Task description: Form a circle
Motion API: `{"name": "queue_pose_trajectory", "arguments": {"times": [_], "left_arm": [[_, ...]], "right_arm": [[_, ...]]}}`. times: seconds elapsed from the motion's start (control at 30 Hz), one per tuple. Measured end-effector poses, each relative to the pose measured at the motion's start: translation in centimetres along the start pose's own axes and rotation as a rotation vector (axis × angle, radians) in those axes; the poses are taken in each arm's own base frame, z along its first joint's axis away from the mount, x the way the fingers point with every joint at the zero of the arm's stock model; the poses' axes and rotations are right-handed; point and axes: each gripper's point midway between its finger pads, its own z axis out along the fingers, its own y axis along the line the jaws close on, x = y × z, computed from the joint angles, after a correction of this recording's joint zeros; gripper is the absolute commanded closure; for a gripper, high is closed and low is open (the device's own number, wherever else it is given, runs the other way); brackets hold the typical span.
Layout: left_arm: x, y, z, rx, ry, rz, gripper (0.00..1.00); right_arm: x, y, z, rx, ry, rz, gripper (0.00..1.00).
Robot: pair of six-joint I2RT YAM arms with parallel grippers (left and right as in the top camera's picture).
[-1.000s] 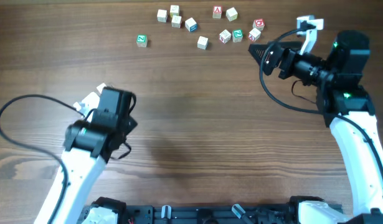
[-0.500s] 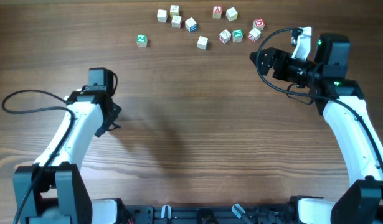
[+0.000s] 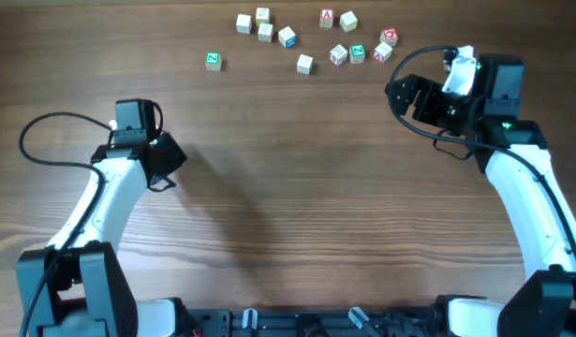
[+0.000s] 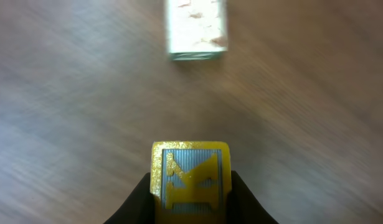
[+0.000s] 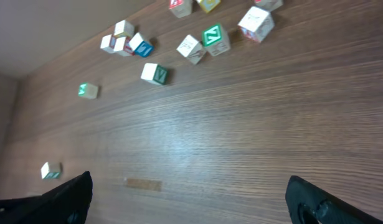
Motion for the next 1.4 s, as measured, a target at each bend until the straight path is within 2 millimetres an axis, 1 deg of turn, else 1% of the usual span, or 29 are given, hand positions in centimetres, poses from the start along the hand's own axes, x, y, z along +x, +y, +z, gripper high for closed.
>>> {"name": "queue_pose_trajectory", "arguments": {"times": [0.03,0.1,0.17,0.33,0.43,0.47,0.53,0.57,0.6,0.73,0.8,0.87,0.9,1.07,1.13,1.4], "left_arm": [[-0.5,-0.9,0.0,0.043,-0.017,-0.005,0.96],[-1.4,-2.0,-0.1,0.098,-0.045,-0.038,0.96],[-2.1,-2.7,-0.2,0.135,-0.070,-0.106,0.96],[-2.7,-2.6,-0.3,0.133,-0.084,-0.277,0.96],[-3.0,-2.7,-0.3,0.129,-0.103,-0.303,0.94],[-3.0,-3.1,-0.2,0.134,-0.110,-0.299,0.94],[-3.1,-3.9,0.7,0.145,-0.119,-0.289,0.96],[-2.8,-4.2,1.4,0.141,-0.109,-0.283,0.96],[-2.2,-4.3,2.5,0.123,-0.091,-0.275,0.96],[-0.8,-3.3,4.9,0.050,-0.054,-0.269,0.95],[-1.0,-3.2,4.9,0.043,-0.064,-0.273,0.90],[-1.3,-3.0,5.0,0.032,-0.082,-0.274,0.81],[-1.6,-3.0,5.0,0.033,-0.094,-0.275,0.78],[-2.4,-3.2,4.9,0.044,-0.128,-0.282,0.71],[-2.4,-3.3,4.9,0.047,-0.131,-0.285,0.66],[-2.5,-3.3,4.9,0.047,-0.131,-0.286,0.59]], "right_arm": [[0.0,-0.1,0.0,0.008,-0.003,0.000,0.00],[-0.1,-0.3,0.0,0.015,-0.004,0.001,0.00],[0.0,-0.3,0.0,0.019,-0.004,0.001,0.00],[0.2,-0.5,0.0,0.029,0.004,0.007,0.00],[0.2,-0.6,0.0,0.030,0.007,0.017,0.01],[0.2,-0.6,0.0,0.030,0.007,0.021,0.00],[0.3,-0.6,0.0,0.031,0.007,0.029,0.00],[0.2,-0.6,0.0,0.031,0.007,0.032,0.00],[0.3,-0.6,0.0,0.031,0.007,0.036,0.00],[0.3,-0.6,0.0,0.032,0.009,0.037,0.00],[0.3,-0.6,0.0,0.032,0.009,0.037,0.00],[0.3,-0.6,0.0,0.033,0.009,0.037,0.00],[0.3,-0.6,0.0,0.033,0.009,0.038,0.00],[0.4,-0.7,0.0,0.035,0.011,0.039,0.00],[0.4,-0.7,0.0,0.036,0.012,0.039,0.00],[0.4,-0.7,0.0,0.036,0.012,0.039,0.00]]}}
